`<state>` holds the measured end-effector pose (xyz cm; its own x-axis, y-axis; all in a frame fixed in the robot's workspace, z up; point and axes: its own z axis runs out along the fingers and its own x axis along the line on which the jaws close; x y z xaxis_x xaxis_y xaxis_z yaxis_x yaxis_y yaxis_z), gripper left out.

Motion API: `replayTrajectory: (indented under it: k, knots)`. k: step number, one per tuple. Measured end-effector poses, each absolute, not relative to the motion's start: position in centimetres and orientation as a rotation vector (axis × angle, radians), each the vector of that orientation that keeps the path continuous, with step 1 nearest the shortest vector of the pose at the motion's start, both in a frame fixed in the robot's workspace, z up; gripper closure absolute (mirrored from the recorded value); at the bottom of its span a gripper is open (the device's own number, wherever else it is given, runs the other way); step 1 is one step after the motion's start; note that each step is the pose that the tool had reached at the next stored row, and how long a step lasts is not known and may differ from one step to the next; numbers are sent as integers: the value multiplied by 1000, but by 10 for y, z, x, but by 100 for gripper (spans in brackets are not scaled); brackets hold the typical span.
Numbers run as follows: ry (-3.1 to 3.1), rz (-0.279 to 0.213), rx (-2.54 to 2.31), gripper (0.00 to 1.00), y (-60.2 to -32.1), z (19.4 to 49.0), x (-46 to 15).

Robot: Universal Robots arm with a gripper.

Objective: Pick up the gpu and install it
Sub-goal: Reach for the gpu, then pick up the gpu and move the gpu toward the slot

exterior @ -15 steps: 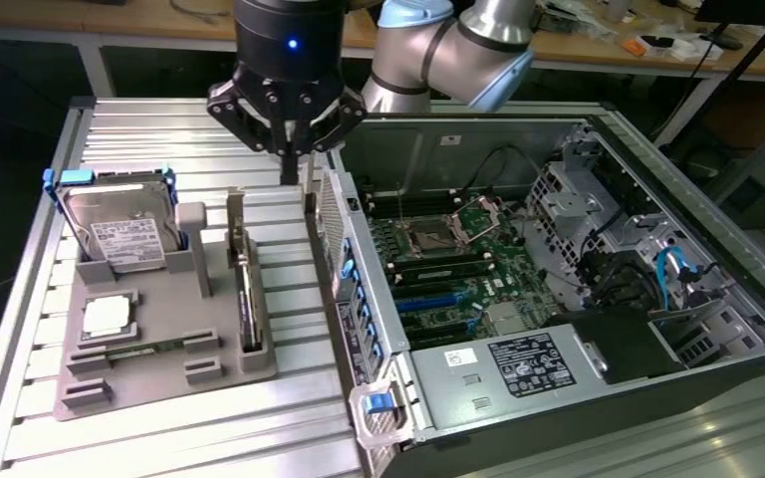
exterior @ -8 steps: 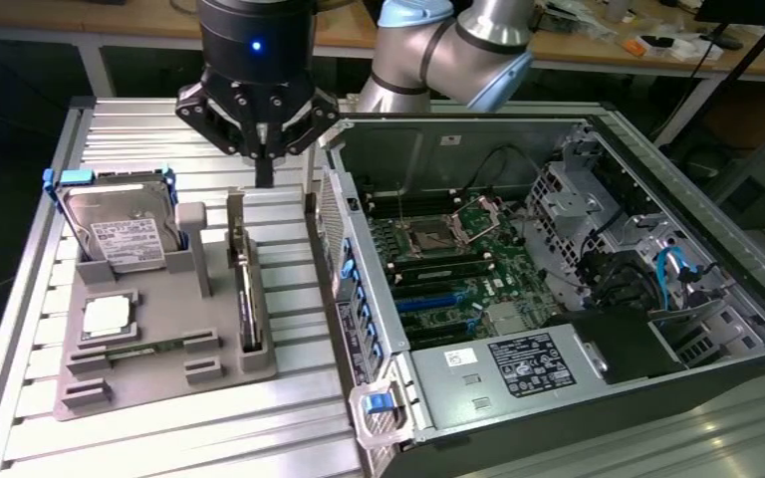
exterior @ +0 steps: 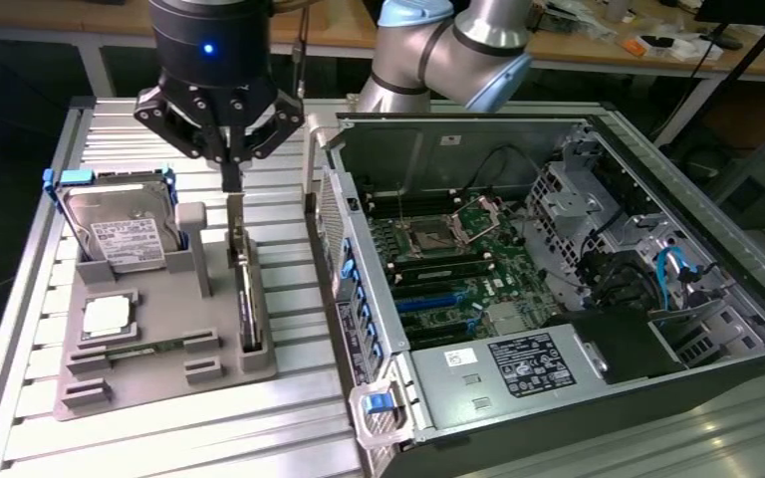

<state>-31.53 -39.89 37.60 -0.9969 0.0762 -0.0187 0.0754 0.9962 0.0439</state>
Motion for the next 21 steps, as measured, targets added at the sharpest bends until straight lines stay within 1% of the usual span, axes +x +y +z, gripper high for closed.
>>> replayTrajectory:
  k: [5,21]
  knots:
    - [3119,68,118,89,-399,374,-332]
    - [3119,68,118,89,-399,374,-332]
